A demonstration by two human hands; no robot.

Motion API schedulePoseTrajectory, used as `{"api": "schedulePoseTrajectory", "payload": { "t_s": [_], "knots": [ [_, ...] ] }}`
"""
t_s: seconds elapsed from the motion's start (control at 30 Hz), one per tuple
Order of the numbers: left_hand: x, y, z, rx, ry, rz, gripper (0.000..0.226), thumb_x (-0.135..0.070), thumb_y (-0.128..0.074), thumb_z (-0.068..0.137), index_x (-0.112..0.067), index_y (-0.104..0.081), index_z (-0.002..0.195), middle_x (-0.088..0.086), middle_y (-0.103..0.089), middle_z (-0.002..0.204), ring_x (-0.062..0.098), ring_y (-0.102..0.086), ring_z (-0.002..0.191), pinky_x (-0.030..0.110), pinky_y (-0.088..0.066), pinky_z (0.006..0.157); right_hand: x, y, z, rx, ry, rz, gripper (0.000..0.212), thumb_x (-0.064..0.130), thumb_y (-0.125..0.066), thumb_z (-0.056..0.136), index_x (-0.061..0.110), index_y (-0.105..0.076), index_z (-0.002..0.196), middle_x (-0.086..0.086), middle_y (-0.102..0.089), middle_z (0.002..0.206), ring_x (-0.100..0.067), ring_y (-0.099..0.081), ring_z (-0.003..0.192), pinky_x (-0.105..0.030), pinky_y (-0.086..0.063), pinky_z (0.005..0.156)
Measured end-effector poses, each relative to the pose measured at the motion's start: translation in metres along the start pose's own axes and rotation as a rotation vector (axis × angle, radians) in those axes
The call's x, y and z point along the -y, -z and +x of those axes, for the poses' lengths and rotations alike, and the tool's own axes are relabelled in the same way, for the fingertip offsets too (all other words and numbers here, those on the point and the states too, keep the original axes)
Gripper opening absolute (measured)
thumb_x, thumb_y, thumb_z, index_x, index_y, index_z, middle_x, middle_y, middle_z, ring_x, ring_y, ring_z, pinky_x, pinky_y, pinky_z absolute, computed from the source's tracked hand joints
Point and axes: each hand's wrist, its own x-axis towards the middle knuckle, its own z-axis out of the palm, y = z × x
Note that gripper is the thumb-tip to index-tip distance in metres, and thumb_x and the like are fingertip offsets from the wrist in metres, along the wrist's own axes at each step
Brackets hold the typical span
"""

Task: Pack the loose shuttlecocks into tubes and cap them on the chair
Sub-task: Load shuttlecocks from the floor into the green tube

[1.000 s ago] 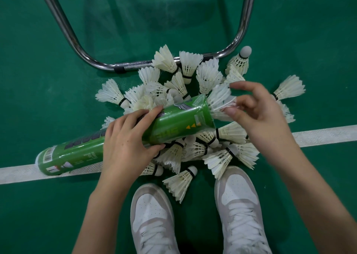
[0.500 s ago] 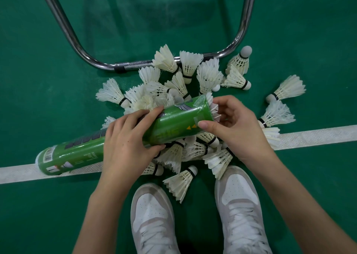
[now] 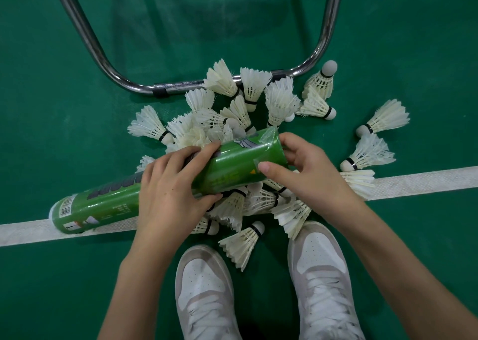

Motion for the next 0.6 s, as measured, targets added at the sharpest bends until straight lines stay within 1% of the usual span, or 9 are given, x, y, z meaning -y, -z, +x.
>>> {"api": "schedulePoseTrajectory", "payload": {
  "t_s": [0.03, 0.13, 0.23, 0.4, 0.5, 0.6],
  "knots": [
    [-0.0008, -0.0003, -0.0001, -0.004, -0.006, -0.002, 0.088, -0.035, -0.083, 0.061, -0.037, -0.040, 0.138, -0.001, -0.056, 0.125, 0.027, -0.047, 0.112, 0.045, -0.036, 0.094, -0.0003, -0.0013, 0.0002, 0.004, -0.003, -0.012, 0.026, 0.006, -0.065, 0.083, 0.022, -0.058, 0.102, 0.004, -0.069, 0.099, -0.008, -0.064, 0.092, -0.024, -0.051, 0.084],
    [-0.0021, -0.0010, -0.0001, -0.007, -0.013, -0.011, 0.089, -0.035, -0.083, 0.061, -0.038, -0.039, 0.137, -0.001, -0.056, 0.124, 0.027, -0.048, 0.111, 0.044, -0.036, 0.094, -0.0013, -0.0045, -0.0003, -0.015, 0.002, 0.001, 0.034, 0.004, -0.069, 0.079, 0.021, -0.058, 0.106, 0.001, -0.068, 0.102, -0.009, -0.063, 0.093, -0.022, -0.051, 0.083],
    [-0.0016, -0.0017, -0.0004, -0.006, -0.017, -0.006, 0.088, -0.035, -0.083, 0.061, -0.038, -0.039, 0.137, -0.001, -0.056, 0.124, 0.027, -0.048, 0.111, 0.043, -0.036, 0.093, -0.0016, -0.0050, -0.0021, -0.013, 0.009, 0.003, 0.038, 0.004, -0.071, 0.076, 0.024, -0.056, 0.105, 0.007, -0.067, 0.098, -0.002, -0.063, 0.089, -0.015, -0.049, 0.080],
    [-0.0019, -0.0018, -0.0008, -0.003, -0.018, -0.009, 0.088, -0.036, -0.082, 0.061, -0.038, -0.039, 0.138, -0.001, -0.056, 0.124, 0.026, -0.048, 0.111, 0.044, -0.036, 0.093, -0.0025, -0.0047, -0.0010, -0.036, 0.020, -0.021, 0.038, 0.003, -0.072, 0.075, 0.025, -0.057, 0.103, 0.011, -0.066, 0.091, 0.003, -0.061, 0.082, -0.011, -0.047, 0.074],
    [-0.0020, -0.0015, -0.0011, -0.008, -0.021, -0.005, 0.088, -0.037, -0.082, 0.061, -0.038, -0.039, 0.138, 0.000, -0.056, 0.124, 0.026, -0.048, 0.110, 0.044, -0.037, 0.093, -0.0019, -0.0040, -0.0007, -0.034, 0.020, -0.021, 0.038, 0.002, -0.072, 0.075, 0.023, -0.058, 0.103, 0.009, -0.067, 0.092, 0.000, -0.062, 0.083, -0.014, -0.049, 0.076],
    [-0.0025, -0.0009, -0.0021, -0.005, -0.021, -0.004, 0.088, -0.036, -0.082, 0.062, -0.037, -0.039, 0.138, 0.000, -0.056, 0.124, 0.026, -0.048, 0.111, 0.044, -0.036, 0.094, -0.0032, -0.0034, 0.0001, -0.019, 0.012, -0.021, 0.039, 0.002, -0.072, 0.076, 0.026, -0.057, 0.102, 0.004, -0.067, 0.097, -0.008, -0.063, 0.090, -0.024, -0.051, 0.084]
  ]
}}
